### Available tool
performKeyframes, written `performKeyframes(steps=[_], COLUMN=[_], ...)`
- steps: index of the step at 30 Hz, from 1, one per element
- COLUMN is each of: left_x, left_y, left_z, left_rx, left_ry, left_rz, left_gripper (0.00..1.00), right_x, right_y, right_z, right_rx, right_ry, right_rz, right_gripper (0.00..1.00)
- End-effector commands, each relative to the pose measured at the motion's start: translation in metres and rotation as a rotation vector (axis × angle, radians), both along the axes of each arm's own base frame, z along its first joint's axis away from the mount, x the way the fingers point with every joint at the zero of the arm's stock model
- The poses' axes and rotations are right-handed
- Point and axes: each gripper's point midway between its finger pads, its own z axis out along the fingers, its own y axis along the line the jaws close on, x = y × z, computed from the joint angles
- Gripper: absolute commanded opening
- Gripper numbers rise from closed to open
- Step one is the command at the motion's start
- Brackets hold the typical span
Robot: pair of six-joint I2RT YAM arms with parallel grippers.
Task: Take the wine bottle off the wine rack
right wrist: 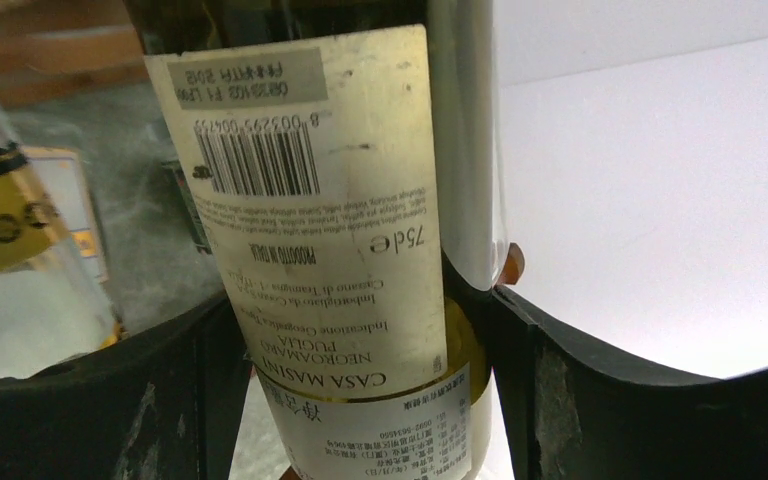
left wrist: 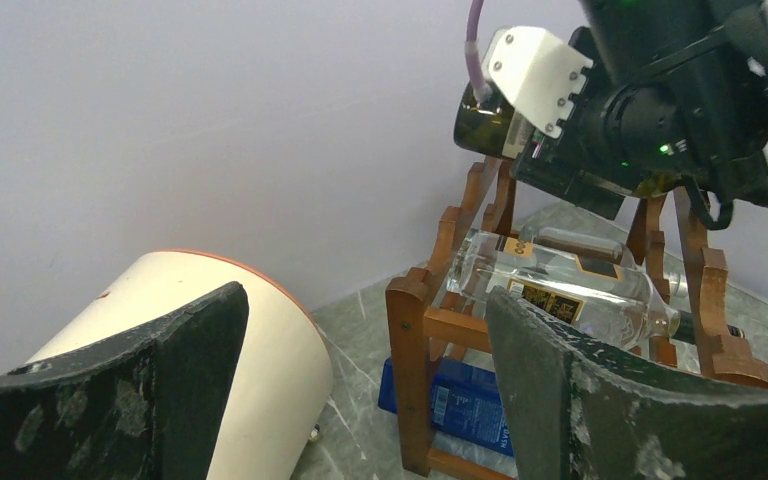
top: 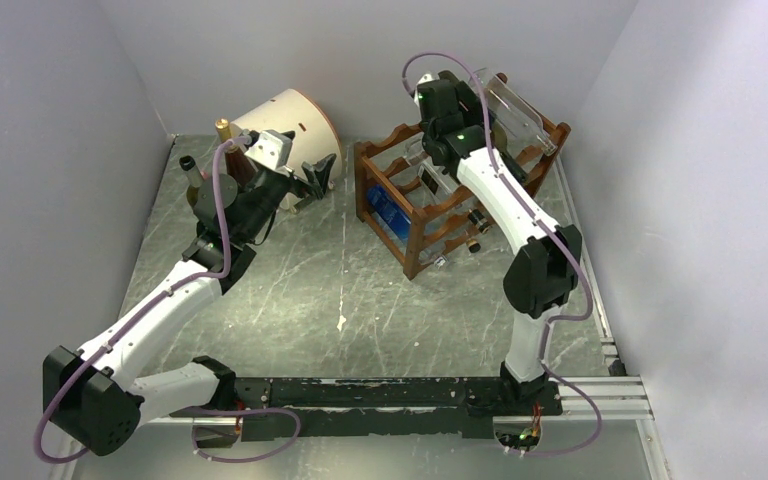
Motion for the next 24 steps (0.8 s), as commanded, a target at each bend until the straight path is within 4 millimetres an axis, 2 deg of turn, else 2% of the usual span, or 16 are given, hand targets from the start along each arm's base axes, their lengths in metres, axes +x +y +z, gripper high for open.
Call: performKeyframes(steps=[1,4,7,16,24], left_x=[0.0,0.0,0.0,0.0,0.001], left_y=[-0.001,-0.001,-0.002,-0.004,-0.004], left_z=[0.005,0.004,0.004,0.003,0.001], left_rx=[-0.012,-0.012,-0.013,-0.014,-0.011], left_ry=[-0.019,-0.017,-0.016,-0.012,-0.007], left_rz=[-0.001,-0.001,-0.005,-0.013,-0.013], left_gripper=[0.92,0.92,0.92,0.92,0.92], right_x=[-0.013,-0.016,-0.019,-0.027,-0.016], right_y=[0.013,0.018,0.022,0.049,0.062], right_z=[0.064,0.064,0.067,0.086,0.071], right_rx=[0.159,0.212,0.265,0.53,0.644], right_ry=[-0.197,-0.208,-0.222,-0.293,-0.278], right_rz=[0.042,0.077,0.096,0.192,0.214], right_gripper=[0.21,0.13,0.0,0.0,0.0])
